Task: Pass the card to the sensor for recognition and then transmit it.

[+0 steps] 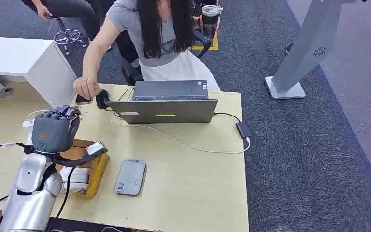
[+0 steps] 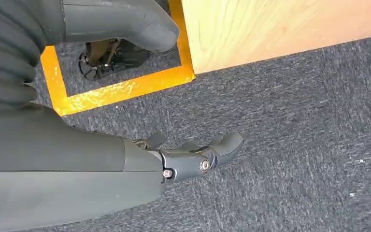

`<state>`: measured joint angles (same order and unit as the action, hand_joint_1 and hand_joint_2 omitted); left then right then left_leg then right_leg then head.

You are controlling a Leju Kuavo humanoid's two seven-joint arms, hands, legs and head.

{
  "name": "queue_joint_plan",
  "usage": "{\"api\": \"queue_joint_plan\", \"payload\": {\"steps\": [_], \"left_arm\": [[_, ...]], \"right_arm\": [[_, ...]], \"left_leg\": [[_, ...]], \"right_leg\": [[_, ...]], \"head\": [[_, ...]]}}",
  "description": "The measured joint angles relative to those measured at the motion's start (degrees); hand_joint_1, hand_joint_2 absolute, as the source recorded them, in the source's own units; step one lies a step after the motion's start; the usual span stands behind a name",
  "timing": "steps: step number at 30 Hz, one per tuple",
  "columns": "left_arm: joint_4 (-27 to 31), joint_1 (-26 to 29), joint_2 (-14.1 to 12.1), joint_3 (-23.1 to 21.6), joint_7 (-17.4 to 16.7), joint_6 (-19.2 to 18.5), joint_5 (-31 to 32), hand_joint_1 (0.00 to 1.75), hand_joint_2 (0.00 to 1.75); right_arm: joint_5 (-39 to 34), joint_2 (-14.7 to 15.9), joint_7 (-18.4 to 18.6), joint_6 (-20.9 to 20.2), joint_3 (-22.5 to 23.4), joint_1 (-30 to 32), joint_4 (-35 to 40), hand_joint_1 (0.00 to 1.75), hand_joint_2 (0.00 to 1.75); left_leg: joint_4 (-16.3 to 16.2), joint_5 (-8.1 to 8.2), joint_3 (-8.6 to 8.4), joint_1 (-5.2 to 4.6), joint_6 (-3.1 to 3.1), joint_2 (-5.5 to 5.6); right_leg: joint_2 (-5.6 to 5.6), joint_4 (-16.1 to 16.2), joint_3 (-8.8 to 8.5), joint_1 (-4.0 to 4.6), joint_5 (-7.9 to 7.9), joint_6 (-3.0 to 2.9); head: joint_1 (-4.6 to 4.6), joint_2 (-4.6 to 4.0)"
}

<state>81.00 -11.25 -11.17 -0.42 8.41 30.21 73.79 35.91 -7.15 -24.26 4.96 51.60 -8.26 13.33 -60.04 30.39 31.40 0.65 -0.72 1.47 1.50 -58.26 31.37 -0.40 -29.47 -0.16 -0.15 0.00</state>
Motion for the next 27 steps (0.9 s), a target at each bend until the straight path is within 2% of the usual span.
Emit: {"api": "queue_joint_plan", "payload": {"steps": [27], "left_arm": [[-0.37, 0.1, 0.04, -0.04, 0.31, 0.0, -0.96, 1.75, 1.75]], "right_arm": [[-0.22, -0.02, -0.22, 0.09, 0.0, 0.0, 0.0, 0.0, 1.75]], "left_leg": [[-0.01, 0.0, 0.01, 0.0, 0.0, 0.0]], "right_leg": [[0.0, 0.0, 0.0, 0.0, 0.0, 0.0]], "head": [[0.0, 0.0]]}}
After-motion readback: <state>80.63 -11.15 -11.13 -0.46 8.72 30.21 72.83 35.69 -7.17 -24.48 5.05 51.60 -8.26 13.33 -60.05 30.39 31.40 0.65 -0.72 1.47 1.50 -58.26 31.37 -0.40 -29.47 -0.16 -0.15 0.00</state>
